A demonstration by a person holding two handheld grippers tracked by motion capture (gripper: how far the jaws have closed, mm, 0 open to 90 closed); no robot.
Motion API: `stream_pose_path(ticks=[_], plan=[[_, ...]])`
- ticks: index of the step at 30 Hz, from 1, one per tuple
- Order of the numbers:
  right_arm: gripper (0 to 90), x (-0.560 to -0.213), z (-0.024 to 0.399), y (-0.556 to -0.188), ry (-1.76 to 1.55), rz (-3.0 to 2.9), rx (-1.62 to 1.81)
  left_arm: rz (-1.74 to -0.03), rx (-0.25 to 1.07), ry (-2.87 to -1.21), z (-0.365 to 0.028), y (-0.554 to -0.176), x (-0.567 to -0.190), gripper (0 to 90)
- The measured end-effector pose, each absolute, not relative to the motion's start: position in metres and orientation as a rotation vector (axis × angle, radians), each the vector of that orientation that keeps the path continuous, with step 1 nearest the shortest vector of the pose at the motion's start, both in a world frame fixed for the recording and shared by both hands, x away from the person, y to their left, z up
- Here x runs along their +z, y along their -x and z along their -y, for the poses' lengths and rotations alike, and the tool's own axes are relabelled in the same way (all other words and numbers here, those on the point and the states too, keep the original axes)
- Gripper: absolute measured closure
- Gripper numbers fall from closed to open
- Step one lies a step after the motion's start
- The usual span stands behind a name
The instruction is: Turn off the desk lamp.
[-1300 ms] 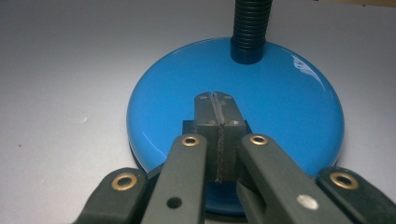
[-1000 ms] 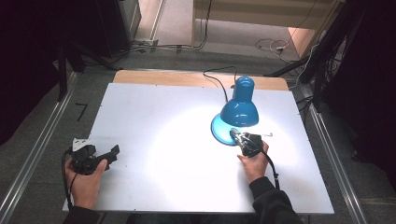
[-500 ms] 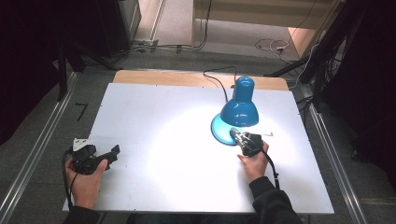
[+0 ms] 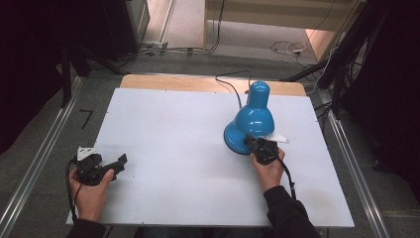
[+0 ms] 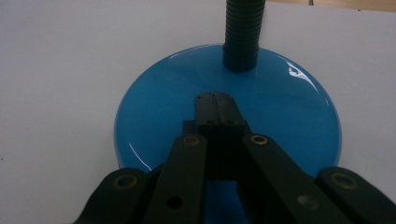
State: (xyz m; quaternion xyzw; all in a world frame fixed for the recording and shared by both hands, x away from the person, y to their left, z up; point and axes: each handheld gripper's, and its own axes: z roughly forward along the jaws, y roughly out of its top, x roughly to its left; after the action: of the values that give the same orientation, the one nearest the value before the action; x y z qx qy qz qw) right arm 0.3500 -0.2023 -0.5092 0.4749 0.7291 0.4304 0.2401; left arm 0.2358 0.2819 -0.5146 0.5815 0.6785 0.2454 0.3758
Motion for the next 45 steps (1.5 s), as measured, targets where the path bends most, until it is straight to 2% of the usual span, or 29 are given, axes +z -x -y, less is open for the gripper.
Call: stream_pose_path(ticks=[14,21,29,32,33,34,40,42,45], plan=[[87.6,-0.505,0.209,-0.351,-1.346,-1.983,1.235,-1.737,0.626,-1.486,-0.283,-0.236,-0.515,10.2],[81.9,-0.503,0.214,-0.35,-1.361,-1.974,1.248,-1.738,0.627,-1.485,-0.283,-0.236,-0.515,10.2],[60.5,-0.502,0.223,-0.353,-1.402,-1.965,1.24,-1.738,0.626,-1.487,-0.283,-0.236,-0.515,10.2],[49.1,-0.503,0.224,-0.354,-1.408,-1.975,1.235,-1.739,0.626,-1.487,-0.283,-0.236,-0.515,10.2],[49.1,-0.503,0.224,-0.354,-1.408,-1.975,1.235,-1.739,0.626,-1.487,-0.283,-0.236,-0.515,10.2],[42.5,-0.503,0.225,-0.354,-1.412,-1.973,1.237,-1.738,0.624,-1.486,-0.282,-0.236,-0.515,10.2],[33.8,-0.502,0.228,-0.352,-1.408,-1.976,1.24,-1.738,0.626,-1.486,-0.283,-0.236,-0.515,10.2],[27.5,-0.502,0.233,-0.352,-1.419,-1.985,1.223,-1.74,0.625,-1.485,-0.283,-0.236,-0.515,10.2],[24.7,-0.501,0.24,-0.351,-1.429,-1.977,1.204,-1.74,0.626,-1.485,-0.283,-0.236,-0.515,10.2]])
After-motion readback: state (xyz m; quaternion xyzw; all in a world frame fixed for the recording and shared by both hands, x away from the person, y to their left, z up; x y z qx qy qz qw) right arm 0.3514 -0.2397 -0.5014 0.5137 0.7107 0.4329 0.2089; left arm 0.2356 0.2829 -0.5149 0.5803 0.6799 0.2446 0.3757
